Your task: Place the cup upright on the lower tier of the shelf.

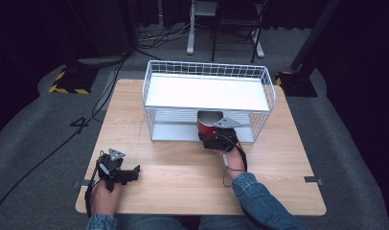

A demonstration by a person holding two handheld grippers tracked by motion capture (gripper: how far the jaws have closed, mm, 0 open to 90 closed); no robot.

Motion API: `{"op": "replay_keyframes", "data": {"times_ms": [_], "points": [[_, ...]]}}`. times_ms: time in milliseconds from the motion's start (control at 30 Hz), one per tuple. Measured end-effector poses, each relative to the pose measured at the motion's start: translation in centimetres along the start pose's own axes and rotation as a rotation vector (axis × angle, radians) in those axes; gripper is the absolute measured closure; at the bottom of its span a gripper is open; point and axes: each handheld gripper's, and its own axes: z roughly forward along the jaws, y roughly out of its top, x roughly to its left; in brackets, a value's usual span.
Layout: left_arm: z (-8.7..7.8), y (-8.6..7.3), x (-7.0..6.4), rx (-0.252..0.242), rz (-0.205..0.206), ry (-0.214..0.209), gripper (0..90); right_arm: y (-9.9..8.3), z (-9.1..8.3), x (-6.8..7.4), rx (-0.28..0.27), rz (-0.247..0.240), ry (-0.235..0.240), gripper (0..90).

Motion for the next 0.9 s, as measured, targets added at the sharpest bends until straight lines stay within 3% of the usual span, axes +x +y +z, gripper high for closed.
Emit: {"op": "replay_keyframes", "data": {"times_ms": [300,667,733,900], "points": [[0.0,0.0,0.0,-0.001,0.000,0.000,0.0,0.5,1.7,0.0,-0.016,0.028,-0.036,17.3],[0.0,0.0,0.0,0.001,0.003,-0.001,0.0,0.9,3.2,-0.3,-0.020,0.054,-0.049,17.2],[0.0,0.0,0.0,-0.001,-0.004,0.001,0.0,0.9,3.5,-0.4,-0.015,0.074,-0.048,17.2],[0.1,0.1,0.0,-0.001,-0.003,0.002,0.0,0.5,4.2,-0.6,0.004,0.067,-0.056,17.0]]}}
